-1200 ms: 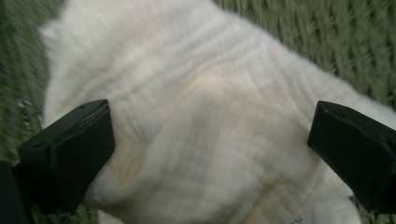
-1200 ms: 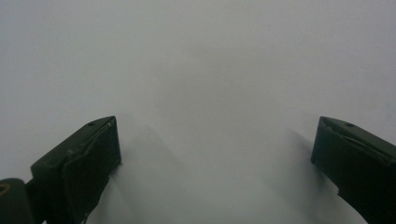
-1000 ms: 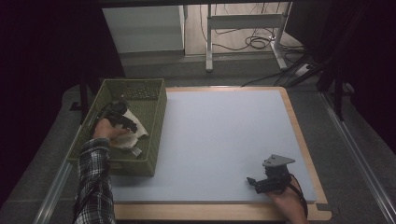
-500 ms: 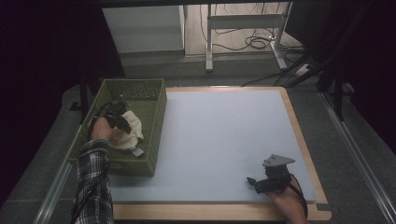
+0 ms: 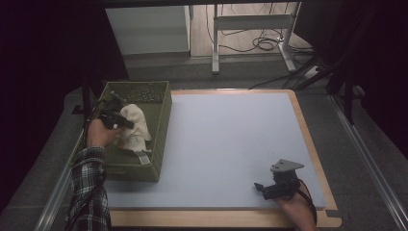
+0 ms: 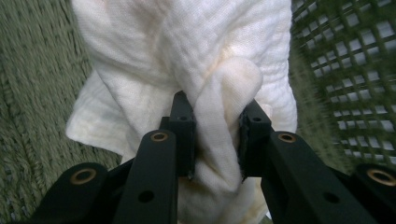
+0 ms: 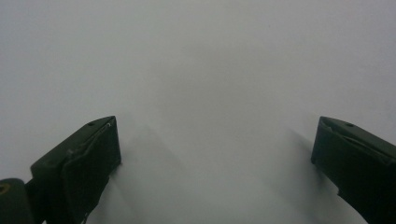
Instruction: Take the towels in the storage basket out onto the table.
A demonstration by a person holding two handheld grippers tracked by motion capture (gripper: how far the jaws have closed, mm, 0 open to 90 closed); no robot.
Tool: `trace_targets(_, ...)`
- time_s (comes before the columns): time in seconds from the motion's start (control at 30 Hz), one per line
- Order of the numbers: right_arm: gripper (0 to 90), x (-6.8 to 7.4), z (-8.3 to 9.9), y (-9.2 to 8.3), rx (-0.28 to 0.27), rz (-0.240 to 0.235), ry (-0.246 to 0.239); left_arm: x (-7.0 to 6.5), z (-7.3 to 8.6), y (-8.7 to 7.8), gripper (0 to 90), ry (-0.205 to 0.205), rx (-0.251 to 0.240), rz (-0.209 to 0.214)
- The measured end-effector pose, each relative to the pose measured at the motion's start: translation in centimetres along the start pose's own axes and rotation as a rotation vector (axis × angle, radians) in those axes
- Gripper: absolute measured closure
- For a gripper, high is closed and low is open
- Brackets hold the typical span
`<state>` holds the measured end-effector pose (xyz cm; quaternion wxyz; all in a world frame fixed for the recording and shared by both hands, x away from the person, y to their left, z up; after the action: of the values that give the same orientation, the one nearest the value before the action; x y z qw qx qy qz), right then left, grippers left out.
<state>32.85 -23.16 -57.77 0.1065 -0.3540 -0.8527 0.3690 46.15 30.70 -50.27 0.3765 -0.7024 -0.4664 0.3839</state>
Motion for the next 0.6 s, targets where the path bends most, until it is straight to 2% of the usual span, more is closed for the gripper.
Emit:
trace_targets(0.3,1.4,0.0,0.0,0.0,0.0,0.0,-0.001,-1.4,-0.3,-2.6,72.4,0.038,-0.09,0.023)
trace_targets(0.6,1.4,0.0,0.0,0.0,0.0,0.0,-0.002,-2.3,-0.5,-4.7,72.2,0.062,-0.138,0.022)
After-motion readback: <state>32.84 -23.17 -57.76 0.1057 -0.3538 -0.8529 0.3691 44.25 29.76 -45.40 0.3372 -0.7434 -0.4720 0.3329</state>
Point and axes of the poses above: each handheld gripper's, and its own axes: y roughly forward along the jaws, z roughly out of its underside, x roughly to its left, the point moved 6 cm from there along y, roughly forward along the jaws, and after that the axes turned 3 degrees about -y, right-handed, at the moved point
